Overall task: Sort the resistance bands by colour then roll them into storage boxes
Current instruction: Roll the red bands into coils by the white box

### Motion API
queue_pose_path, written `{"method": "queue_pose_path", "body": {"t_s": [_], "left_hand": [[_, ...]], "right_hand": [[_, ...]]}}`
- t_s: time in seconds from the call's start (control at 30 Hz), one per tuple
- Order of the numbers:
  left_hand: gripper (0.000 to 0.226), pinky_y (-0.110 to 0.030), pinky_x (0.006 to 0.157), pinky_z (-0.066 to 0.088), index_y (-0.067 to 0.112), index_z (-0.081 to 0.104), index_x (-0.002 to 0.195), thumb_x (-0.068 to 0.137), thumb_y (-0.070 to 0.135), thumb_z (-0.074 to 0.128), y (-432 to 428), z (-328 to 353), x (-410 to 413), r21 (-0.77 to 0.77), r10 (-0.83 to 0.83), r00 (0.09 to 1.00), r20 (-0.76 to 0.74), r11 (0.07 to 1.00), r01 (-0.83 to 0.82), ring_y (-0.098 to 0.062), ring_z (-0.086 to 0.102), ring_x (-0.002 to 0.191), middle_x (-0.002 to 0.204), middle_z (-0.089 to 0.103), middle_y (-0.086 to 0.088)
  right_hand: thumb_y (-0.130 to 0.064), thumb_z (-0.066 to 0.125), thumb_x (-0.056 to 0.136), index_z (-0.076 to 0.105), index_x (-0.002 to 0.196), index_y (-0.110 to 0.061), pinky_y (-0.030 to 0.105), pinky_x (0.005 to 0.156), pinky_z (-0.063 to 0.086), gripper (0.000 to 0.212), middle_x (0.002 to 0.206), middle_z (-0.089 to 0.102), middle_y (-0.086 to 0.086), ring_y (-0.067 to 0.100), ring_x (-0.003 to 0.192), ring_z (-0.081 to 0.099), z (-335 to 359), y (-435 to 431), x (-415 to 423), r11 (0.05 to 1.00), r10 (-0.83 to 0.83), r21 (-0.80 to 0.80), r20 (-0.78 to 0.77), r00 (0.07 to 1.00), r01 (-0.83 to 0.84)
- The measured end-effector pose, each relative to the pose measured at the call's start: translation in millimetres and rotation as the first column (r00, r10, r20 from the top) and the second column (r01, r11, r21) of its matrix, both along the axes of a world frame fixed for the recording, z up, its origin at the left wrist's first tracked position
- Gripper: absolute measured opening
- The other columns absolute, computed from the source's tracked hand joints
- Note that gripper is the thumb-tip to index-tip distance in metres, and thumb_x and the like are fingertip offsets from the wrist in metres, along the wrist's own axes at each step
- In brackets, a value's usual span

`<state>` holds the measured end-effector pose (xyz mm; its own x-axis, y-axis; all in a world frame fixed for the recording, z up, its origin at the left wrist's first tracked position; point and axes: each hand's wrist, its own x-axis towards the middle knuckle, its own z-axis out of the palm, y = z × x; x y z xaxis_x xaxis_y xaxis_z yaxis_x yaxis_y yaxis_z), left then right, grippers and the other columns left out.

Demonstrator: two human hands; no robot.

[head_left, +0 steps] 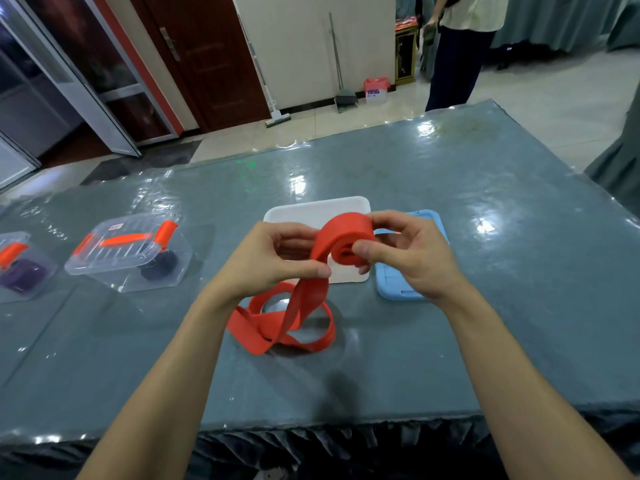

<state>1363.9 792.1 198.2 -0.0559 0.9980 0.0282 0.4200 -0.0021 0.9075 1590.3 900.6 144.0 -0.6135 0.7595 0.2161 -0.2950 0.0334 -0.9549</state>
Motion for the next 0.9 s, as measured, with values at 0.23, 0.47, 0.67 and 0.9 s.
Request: {"method": "queue_pose_path", "body": {"t_s": [0.23,0.47,0.67,0.9], "left_hand": [[0.034,-0.027,0.082,0.063,0.02,0.084,0.094,0.063,0.016,0.099,6,-12,6,0.091,0.146,0.971,0.19,0.982,-0.165,-0.021,0.081,0.088,0.096,0.084,-0.013],[0.044,-0.041,0.093,0.064,0.005,0.076,0.11,0.072,0.017,0.095,8,-4,6,0.027,0.12,0.979,0.162,0.992,-0.126,-0.037,0.081,0.097,0.102,0.083,-0.016],[0.042,-0.032,0.087,0.059,0.006,0.076,0.106,0.071,0.019,0.094,9,-10,2,0.007,0.097,0.957,0.272,0.995,-0.102,-0.028,0.079,0.091,0.104,0.082,-0.019],[0.037,-0.034,0.082,0.066,0.007,0.081,0.103,0.07,0.012,0.1,14,8,2,0.118,0.162,0.983,-0.083,0.981,-0.152,-0.024,0.082,0.084,0.09,0.084,-0.007]], "right_hand": [[-0.025,0.086,0.08,0.069,0.124,-0.005,0.041,0.082,0.06,0.051,0.109,0.078,0.009,0.033,0.085,0.073,-11,-11,-21,0.988,0.024,-0.15,-0.121,0.992,-0.042],[-0.023,0.082,0.085,0.07,0.125,-0.009,0.044,0.086,0.06,0.044,0.112,0.078,0.009,0.035,0.089,0.075,-14,-7,-21,0.991,-0.01,-0.134,-0.097,0.995,-0.003],[-0.021,0.081,0.084,0.069,0.126,-0.006,0.046,0.087,0.062,0.046,0.113,0.078,0.009,0.034,0.087,0.076,-12,-8,-20,0.993,0.001,-0.121,-0.094,0.996,-0.013],[-0.028,0.095,0.074,0.068,0.133,-0.027,0.042,0.081,0.064,0.066,0.125,0.073,-0.002,0.034,0.087,0.079,19,7,-6,0.994,0.051,0.084,0.222,0.974,-0.071]]}}
